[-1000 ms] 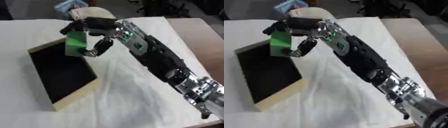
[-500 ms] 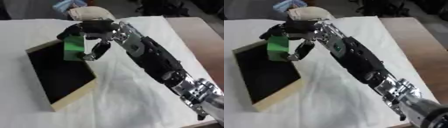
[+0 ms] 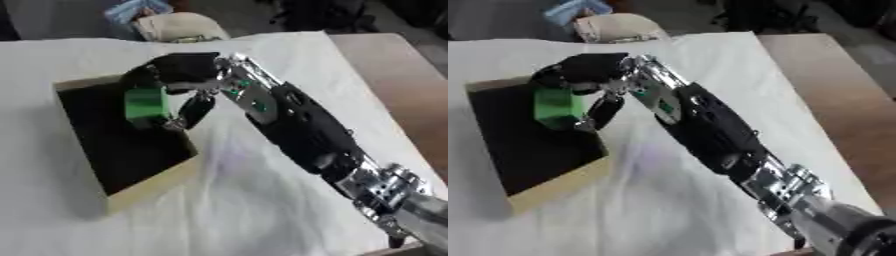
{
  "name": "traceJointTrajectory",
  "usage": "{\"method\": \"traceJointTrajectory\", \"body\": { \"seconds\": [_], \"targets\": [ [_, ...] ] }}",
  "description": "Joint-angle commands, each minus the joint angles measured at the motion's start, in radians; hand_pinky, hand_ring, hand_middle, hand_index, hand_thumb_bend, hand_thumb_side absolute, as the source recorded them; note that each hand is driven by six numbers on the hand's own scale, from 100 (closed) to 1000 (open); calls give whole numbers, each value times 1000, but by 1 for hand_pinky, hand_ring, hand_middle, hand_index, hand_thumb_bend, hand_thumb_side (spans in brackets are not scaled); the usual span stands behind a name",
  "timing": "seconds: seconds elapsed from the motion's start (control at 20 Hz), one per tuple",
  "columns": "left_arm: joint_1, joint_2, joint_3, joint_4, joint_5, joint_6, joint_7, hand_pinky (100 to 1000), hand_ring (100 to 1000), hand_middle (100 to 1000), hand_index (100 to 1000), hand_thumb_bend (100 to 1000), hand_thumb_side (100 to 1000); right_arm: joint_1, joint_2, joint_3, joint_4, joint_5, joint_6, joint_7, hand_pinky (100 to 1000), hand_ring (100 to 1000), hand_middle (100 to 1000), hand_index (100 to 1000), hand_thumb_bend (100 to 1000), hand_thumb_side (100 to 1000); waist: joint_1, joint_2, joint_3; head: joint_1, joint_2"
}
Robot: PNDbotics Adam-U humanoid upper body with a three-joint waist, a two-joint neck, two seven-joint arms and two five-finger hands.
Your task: Pick up objects on the table and place them in the box.
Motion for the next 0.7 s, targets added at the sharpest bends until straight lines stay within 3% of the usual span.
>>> {"method": "traceJointTrajectory", "body": {
  "seconds": [0.05,0.45,0.7],
  "targets": [
    [-12,5,-1,-20,-3,1,1,647,534,520,817,100,809,-10,-17,-5,-11,38,-29,-34,975,985,1000,1000,100,240,5,-15,-3,-2,-6],
    [-14,4,-2,-20,-5,1,3,647,534,520,817,100,807,-4,-27,4,-10,34,-74,-136,1000,1000,1000,1000,100,325,5,-15,-3,-1,-8],
    [-15,5,-2,-20,-4,0,4,646,534,520,817,100,806,-1,-36,6,-15,29,-83,-155,1000,1000,1000,1000,100,319,5,-15,-4,-1,-8]
  ]
}}
